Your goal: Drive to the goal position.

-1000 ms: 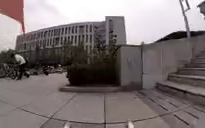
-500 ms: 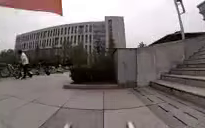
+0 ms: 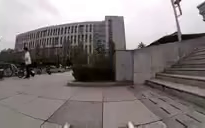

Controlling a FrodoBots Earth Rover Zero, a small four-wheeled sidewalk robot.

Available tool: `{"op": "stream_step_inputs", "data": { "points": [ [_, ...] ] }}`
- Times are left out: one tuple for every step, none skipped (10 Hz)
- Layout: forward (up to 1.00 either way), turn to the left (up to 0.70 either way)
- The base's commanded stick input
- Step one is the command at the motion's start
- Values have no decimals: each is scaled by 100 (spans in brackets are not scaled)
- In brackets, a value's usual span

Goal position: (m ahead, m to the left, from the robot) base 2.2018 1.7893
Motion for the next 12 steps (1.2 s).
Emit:
{"op": "stream_step_inputs", "data": {
  "points": [
    [-69,0],
    [-69,0],
    [-69,0],
    [-69,0],
    [-69,0],
    [-69,0],
    [-69,0],
    [-69,0],
    [-69,0],
    [-69,0],
    [-48,0],
    [0,0]
  ]
}}
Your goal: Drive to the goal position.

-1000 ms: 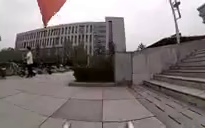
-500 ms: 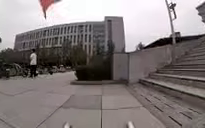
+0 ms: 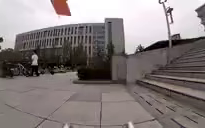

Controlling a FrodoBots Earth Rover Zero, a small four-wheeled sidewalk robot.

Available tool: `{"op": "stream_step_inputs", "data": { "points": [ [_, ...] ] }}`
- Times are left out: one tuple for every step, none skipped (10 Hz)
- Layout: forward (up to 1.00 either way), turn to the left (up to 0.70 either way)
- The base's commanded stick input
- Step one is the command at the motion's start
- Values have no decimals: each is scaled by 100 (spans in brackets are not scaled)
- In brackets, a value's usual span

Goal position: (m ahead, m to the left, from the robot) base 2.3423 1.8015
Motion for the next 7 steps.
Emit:
{"op": "stream_step_inputs", "data": {
  "points": [
    [0,0],
    [0,0],
    [0,0],
    [0,0],
    [0,0],
    [1,0],
    [5,1]
  ]
}}
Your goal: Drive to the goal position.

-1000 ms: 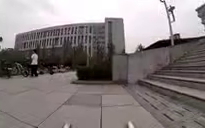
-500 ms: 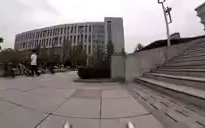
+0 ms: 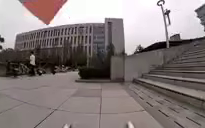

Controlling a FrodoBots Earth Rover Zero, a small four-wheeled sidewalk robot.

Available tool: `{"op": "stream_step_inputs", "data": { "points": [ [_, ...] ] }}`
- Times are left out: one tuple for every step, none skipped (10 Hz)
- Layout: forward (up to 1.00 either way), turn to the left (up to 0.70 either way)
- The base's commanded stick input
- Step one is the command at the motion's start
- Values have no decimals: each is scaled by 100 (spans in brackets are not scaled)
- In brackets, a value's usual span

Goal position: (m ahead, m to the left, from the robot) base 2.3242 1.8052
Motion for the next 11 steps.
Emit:
{"op": "stream_step_inputs", "data": {
  "points": [
    [29,9],
    [70,14],
    [70,14],
    [70,14],
    [70,14],
    [70,14],
    [70,14],
    [70,14],
    [70,14],
    [70,14],
    [70,14]
  ]
}}
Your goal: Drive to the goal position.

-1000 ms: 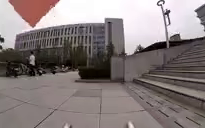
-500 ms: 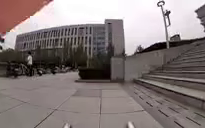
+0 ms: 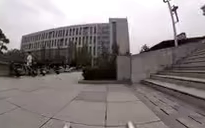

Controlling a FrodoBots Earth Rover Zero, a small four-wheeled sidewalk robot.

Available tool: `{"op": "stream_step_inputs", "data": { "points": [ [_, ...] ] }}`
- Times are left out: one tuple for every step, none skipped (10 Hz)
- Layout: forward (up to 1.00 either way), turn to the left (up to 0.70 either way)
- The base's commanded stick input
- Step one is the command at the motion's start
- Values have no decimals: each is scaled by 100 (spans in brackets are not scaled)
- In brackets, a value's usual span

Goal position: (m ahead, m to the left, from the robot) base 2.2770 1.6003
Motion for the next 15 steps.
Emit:
{"op": "stream_step_inputs", "data": {
  "points": [
    [70,14],
    [70,14],
    [70,14],
    [70,14],
    [70,14],
    [70,14],
    [70,14],
    [70,14],
    [70,14],
    [56,14],
    [22,5],
    [4,0],
    [4,0],
    [-49,0],
    [-69,0]
  ]
}}
